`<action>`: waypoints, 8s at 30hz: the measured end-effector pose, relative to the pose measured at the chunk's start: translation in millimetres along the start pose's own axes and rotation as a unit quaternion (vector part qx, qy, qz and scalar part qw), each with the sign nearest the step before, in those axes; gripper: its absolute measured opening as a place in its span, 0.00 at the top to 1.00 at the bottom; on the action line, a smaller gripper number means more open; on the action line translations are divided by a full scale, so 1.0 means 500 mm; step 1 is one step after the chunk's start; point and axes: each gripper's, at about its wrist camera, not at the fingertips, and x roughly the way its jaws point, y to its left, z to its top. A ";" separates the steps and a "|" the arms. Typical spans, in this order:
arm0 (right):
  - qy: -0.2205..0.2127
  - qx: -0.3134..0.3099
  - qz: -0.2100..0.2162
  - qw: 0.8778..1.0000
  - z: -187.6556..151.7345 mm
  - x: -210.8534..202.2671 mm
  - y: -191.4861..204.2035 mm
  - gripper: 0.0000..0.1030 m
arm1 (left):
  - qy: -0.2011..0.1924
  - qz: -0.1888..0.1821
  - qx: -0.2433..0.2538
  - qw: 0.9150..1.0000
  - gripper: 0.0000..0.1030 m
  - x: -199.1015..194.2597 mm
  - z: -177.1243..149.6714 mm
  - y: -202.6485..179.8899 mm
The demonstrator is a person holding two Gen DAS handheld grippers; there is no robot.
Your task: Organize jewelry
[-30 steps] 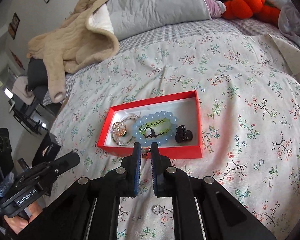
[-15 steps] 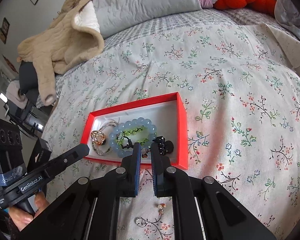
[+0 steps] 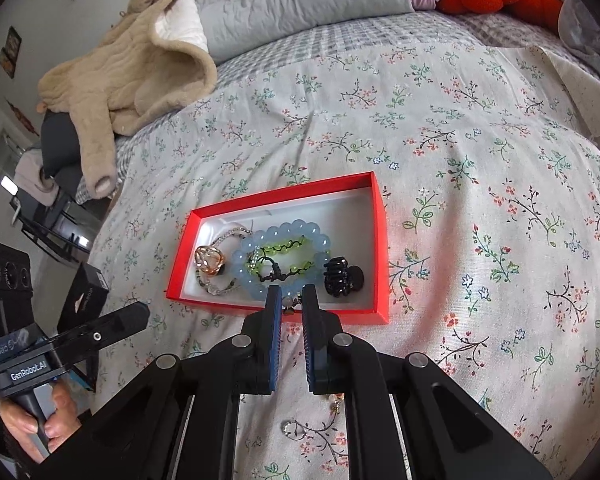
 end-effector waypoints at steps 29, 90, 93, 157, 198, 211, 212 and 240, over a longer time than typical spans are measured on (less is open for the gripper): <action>0.041 -0.033 -0.005 0.999 -0.057 0.014 0.051 0.90 | 0.051 0.163 0.022 0.985 0.92 0.053 -0.084 0.075; 0.017 0.013 -0.055 0.998 -0.077 -0.053 -0.082 0.39 | -0.030 0.107 0.075 0.991 0.15 0.079 -0.093 -0.082; 0.018 0.014 -0.078 0.997 -0.101 -0.061 -0.100 0.36 | -0.036 0.112 0.089 0.989 0.15 0.086 -0.121 -0.092; 0.076 -0.096 -0.122 0.985 -0.155 0.071 -0.013 0.48 | -0.006 0.108 0.166 0.980 1.00 0.104 -0.156 -0.104; 0.003 -0.026 -0.065 0.998 -0.033 -0.026 0.018 0.92 | -0.070 0.058 0.112 0.990 1.00 0.071 -0.028 -0.101; -0.003 -0.032 -0.075 0.997 0.004 0.008 0.010 0.92 | -0.093 0.037 0.125 0.987 1.00 0.135 0.006 -0.120; -0.003 -0.033 -0.076 0.997 0.005 0.010 0.009 0.92 | -0.092 0.037 0.125 0.987 1.00 0.138 0.008 -0.121; -0.029 -0.032 -0.040 0.998 0.042 0.019 0.027 0.53 | -0.074 0.168 0.104 0.977 0.29 0.061 -0.048 -0.065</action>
